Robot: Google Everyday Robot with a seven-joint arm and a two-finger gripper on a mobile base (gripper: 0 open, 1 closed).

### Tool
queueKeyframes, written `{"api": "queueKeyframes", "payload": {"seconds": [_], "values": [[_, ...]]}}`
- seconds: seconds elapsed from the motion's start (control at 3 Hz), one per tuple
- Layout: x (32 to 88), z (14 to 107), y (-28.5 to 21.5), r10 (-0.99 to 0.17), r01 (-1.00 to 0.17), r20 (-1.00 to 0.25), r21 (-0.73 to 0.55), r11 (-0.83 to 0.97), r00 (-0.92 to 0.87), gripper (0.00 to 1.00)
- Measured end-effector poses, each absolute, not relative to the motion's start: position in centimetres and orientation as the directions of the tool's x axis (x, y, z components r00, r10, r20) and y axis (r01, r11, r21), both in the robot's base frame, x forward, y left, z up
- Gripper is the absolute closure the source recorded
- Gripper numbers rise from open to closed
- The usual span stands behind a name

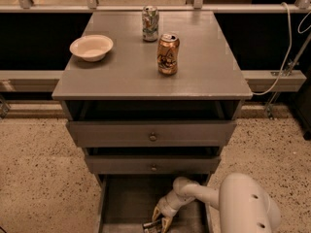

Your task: Pick rxbar chocolate from bottom drawer and place on counter

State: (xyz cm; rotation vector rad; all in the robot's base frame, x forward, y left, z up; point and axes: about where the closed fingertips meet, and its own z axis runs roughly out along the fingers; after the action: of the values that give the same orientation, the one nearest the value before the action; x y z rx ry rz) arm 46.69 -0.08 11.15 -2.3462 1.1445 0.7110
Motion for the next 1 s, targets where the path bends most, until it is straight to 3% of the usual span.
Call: {"api": "queueKeyframes", "payload": {"seconds": [1.0], "values": [[46.69,11.15,-0.07,-0.588,-0.810,-0.613,-0.154,-0.565,0.527,1.00]]}}
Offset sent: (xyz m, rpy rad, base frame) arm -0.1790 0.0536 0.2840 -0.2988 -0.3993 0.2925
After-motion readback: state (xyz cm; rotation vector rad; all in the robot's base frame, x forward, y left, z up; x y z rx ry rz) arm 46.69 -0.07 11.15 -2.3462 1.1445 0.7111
